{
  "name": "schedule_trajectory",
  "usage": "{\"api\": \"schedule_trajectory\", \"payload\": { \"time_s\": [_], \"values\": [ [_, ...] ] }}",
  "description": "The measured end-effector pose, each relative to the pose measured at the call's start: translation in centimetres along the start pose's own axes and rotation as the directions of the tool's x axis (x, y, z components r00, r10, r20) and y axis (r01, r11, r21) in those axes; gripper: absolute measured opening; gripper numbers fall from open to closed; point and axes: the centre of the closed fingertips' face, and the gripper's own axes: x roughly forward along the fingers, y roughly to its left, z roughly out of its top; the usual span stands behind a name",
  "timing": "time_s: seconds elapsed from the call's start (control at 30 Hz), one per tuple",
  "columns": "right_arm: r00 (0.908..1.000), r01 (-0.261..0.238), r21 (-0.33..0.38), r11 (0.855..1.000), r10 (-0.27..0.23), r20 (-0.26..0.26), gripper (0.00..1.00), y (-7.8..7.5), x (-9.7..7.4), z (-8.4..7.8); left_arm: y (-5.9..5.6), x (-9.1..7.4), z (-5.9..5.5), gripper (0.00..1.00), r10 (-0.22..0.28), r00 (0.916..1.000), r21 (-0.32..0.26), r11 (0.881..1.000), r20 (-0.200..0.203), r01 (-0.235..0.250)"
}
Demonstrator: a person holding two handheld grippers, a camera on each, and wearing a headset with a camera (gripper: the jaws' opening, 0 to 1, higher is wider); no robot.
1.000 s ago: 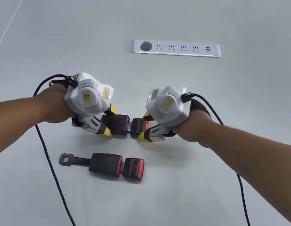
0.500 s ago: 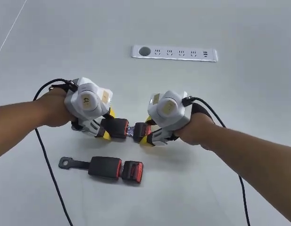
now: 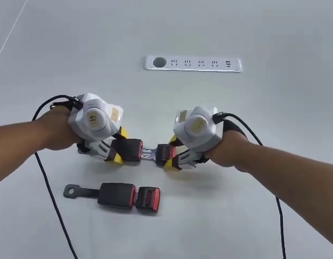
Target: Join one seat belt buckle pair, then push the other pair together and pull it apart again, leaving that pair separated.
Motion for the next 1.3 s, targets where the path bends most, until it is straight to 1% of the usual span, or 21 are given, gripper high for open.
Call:
{"api": "schedule_trajectory", "payload": {
  "time_s": [0.2,0.27,0.5,0.8,0.93,1.23,1.3],
  "values": [
    [1.0000,0.004,0.000,1.000,-0.004,-0.005,0.33,-0.2,-0.7,-1.0,-0.1,0.0,0.0,0.34,0.000,1.0000,-0.003,1.000,0.002,0.000],
    [0.9999,0.010,0.014,1.000,-0.010,-0.006,0.34,-0.4,-0.9,-1.4,-0.1,-0.1,0.0,0.34,0.001,1.0000,-0.004,1.000,0.003,-0.001],
    [0.9998,0.022,0.019,1.000,-0.022,-0.002,0.34,-0.8,-1.5,-2.2,-0.1,-0.1,0.0,0.34,0.003,1.0000,-0.008,1.000,0.007,-0.003],
    [0.9996,0.023,0.022,1.000,-0.022,-0.014,0.34,-0.9,-2.4,-3.3,-0.1,-0.1,0.1,0.34,0.004,1.0000,-0.009,1.000,0.007,-0.003],
    [0.9996,0.025,0.018,1.000,-0.025,-0.012,0.34,-0.9,-2.7,-3.7,-0.1,-0.1,0.1,0.34,0.004,1.0000,-0.009,1.000,0.007,-0.004],
    [0.9994,0.029,0.027,0.999,-0.028,-0.020,0.34,-0.7,-3.7,-5.3,-0.1,-0.1,0.1,0.34,0.005,1.0000,-0.011,1.000,0.008,-0.005],
    [0.9996,0.026,0.022,0.999,-0.026,-0.013,0.34,-0.6,-3.9,-5.5,-0.1,-0.1,0.1,0.34,0.004,1.0000,-0.011,1.000,0.007,-0.004]
  ]
}}
